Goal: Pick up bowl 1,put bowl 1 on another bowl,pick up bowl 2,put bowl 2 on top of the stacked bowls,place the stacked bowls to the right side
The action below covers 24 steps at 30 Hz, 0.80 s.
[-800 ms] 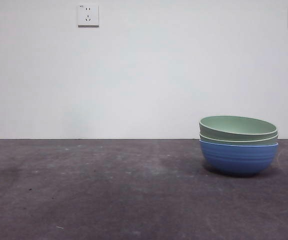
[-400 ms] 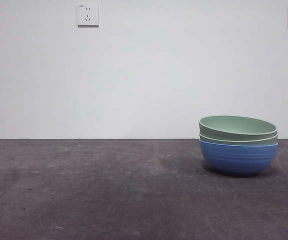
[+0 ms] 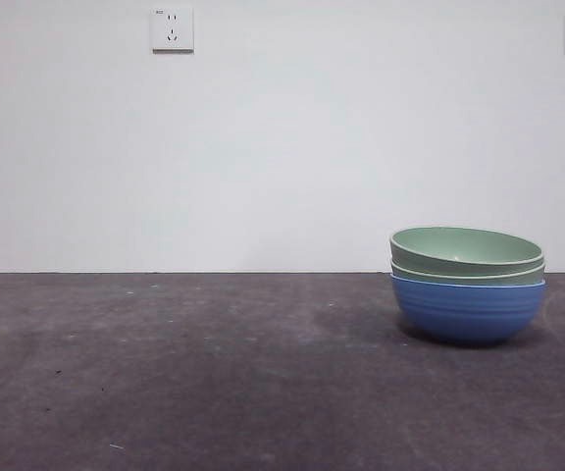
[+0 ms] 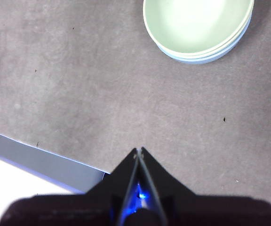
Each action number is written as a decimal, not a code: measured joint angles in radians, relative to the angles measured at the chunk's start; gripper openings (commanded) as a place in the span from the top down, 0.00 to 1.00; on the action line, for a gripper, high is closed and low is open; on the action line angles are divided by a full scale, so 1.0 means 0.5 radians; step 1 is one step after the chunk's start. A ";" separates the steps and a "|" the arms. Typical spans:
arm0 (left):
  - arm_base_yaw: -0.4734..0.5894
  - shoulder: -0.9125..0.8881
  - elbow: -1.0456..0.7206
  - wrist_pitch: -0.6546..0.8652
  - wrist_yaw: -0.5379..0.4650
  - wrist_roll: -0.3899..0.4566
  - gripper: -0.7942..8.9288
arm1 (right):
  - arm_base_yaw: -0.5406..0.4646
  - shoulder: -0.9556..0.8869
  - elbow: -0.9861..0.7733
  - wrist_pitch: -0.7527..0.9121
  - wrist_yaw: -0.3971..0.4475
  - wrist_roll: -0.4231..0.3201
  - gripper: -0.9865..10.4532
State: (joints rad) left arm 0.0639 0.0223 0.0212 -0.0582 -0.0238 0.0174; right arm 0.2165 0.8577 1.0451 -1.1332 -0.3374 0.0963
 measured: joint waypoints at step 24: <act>0.002 -0.021 -0.007 -0.256 0.047 -0.233 0.92 | 0.001 0.000 0.000 0.000 0.000 0.000 0.91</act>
State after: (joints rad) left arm 0.0647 0.0116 0.0177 -0.1860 -0.0006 -0.0994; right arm 0.2169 0.8577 1.0451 -1.1332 -0.3374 0.0963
